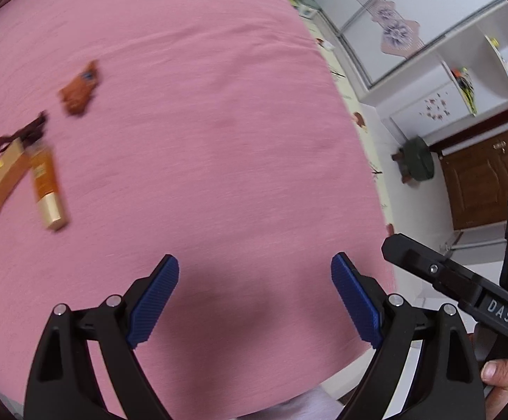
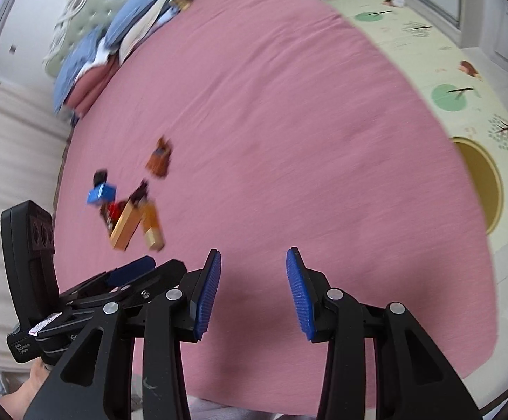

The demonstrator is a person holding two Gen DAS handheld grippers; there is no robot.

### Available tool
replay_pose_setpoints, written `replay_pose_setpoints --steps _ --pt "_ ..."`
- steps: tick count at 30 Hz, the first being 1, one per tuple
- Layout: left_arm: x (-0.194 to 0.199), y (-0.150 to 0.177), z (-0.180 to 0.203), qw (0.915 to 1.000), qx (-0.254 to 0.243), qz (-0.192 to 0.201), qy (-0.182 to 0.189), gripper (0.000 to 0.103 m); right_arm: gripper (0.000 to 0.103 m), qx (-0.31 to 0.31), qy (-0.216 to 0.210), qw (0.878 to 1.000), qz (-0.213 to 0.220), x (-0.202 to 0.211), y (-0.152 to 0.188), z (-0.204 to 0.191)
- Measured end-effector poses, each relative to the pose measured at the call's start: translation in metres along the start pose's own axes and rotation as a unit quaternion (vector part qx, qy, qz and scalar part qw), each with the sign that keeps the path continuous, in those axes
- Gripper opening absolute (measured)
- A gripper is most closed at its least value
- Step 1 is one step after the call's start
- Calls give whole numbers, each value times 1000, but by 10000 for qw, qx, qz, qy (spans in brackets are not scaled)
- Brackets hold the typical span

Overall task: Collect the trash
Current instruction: 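Return both tools to the bed toward the gold box and amber bottle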

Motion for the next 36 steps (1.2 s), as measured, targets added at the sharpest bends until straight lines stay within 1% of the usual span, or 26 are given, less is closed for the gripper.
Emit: replay_pose_setpoints --steps 6,13,14,16,17,20,22,26,29,33,36 --pt "23 9 -69 9995 297 63 -115 88 39 286 -134 9993 -209 -36 20 -67" --pt "49 11 -148 9975 583 203 -329 88 41 577 -184 9974 -393 -73 29 -128" --pt "52 10 -159 9972 612 215 -370 88 42 603 -188 9972 -411 -78 29 -135" --pt "57 8 -183 9966 651 216 -467 88 52 655 -160 9968 -432 -89 28 -149" --pt "58 6 -190 9964 657 201 -496 88 52 675 -140 9967 -438 -96 27 -156" --pt "59 -2 -218 9957 635 186 -644 89 53 694 -82 9963 -496 -114 24 -173" --pt "58 -6 -239 9949 548 166 -825 89 53 695 -64 9960 -552 -129 22 -181" --pt "54 -18 -267 9943 404 91 -983 89 53 786 67 9944 -708 -158 20 -196" --pt "48 -27 -282 9935 244 17 -1107 89 53 842 139 9932 -788 -177 17 -205" --pt "34 -42 -301 9902 -27 -110 -1389 89 53 865 246 9915 -944 -205 13 -214" --pt "21 -54 -319 9897 -4 -230 -1416 89 53 914 331 9899 -1035 -224 9 -218"
Point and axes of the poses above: each gripper's, at about its wrist camera, not at the fingertips, and x roughly against the way its jaws point, z to its right, y to its underside, the point moved 5 cm from there along -x, roughly the way its jaws point, and after that the axes turned 3 degrees about y, right-handed, at the moved point
